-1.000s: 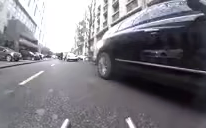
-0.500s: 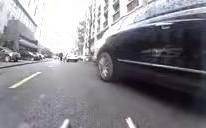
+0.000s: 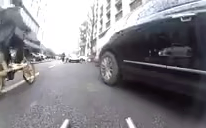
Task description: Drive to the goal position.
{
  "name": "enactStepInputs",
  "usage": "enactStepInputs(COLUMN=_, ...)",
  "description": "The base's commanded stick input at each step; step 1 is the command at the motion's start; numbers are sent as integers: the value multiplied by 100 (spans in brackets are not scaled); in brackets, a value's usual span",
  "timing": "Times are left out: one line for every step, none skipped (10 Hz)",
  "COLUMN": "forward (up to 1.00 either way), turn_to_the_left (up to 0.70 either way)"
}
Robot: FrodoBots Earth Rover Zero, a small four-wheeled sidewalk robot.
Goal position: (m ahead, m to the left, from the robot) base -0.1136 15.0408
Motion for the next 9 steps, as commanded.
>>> enactStepInputs(forward=70, turn_to_the_left=14)
enactStepInputs(forward=70, turn_to_the_left=14)
enactStepInputs(forward=70, turn_to_the_left=14)
enactStepInputs(forward=70, turn_to_the_left=14)
enactStepInputs(forward=70, turn_to_the_left=14)
enactStepInputs(forward=70, turn_to_the_left=14)
enactStepInputs(forward=70, turn_to_the_left=14)
enactStepInputs(forward=70, turn_to_the_left=14)
enactStepInputs(forward=70, turn_to_the_left=14)
